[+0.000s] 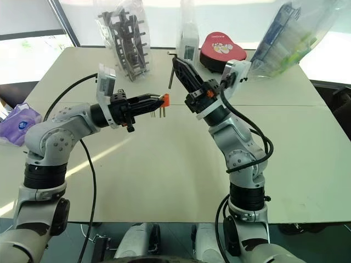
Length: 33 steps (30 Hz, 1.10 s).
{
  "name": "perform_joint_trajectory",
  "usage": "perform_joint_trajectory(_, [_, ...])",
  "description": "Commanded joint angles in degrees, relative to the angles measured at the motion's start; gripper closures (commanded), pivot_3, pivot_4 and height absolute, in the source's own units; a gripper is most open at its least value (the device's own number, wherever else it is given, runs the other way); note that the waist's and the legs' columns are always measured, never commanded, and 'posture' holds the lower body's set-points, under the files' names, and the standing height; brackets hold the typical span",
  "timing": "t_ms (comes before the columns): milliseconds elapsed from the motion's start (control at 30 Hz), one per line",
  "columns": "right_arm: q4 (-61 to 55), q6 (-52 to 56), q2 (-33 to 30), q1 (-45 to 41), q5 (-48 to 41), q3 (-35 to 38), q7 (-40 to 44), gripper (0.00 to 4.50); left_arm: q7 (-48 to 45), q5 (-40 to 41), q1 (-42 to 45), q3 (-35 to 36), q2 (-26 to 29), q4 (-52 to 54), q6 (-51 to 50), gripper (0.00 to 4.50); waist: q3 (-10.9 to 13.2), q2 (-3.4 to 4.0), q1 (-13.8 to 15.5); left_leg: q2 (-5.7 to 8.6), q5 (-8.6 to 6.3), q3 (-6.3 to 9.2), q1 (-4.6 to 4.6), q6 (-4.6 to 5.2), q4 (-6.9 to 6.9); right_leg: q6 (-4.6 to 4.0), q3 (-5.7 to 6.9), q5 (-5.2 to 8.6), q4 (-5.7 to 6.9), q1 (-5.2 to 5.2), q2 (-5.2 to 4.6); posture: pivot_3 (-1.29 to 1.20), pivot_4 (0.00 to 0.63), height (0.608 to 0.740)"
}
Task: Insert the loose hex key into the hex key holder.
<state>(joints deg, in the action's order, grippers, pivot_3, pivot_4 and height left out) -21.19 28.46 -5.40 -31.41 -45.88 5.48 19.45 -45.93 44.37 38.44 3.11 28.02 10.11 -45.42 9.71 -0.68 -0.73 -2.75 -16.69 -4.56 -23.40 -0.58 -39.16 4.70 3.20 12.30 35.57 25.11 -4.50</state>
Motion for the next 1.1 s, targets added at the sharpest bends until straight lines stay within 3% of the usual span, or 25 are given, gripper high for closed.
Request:
perform_joint_trajectory(33, [-1.8,-0.4,-0.8,-0.2,0.7,-1.1,0.6,4.44,0.0,0.2,1.1,1.2,0.0,1.0,1.2,4.27,0.0,0.00,0.0,0.00,0.00,0.00,0.00,0.00,0.00,0.00,0.00,0.00,0.00,0.00,0.00,0.00,0.150,0.740])
perform_joint_trajectory(1100, [1.0,-2.8,-1.6,0.3,6.6,-3.6,2.5,4.44,1.6,1.2,0.6,1.7,-0.2,2.4,0.6,4.27,0.0,0.00,0.0,0.00,0.00,0.00,0.00,0.00,0.00,0.00,0.00,0.00,-0.01,0.00,0.00,0.00,0.150,0.740])
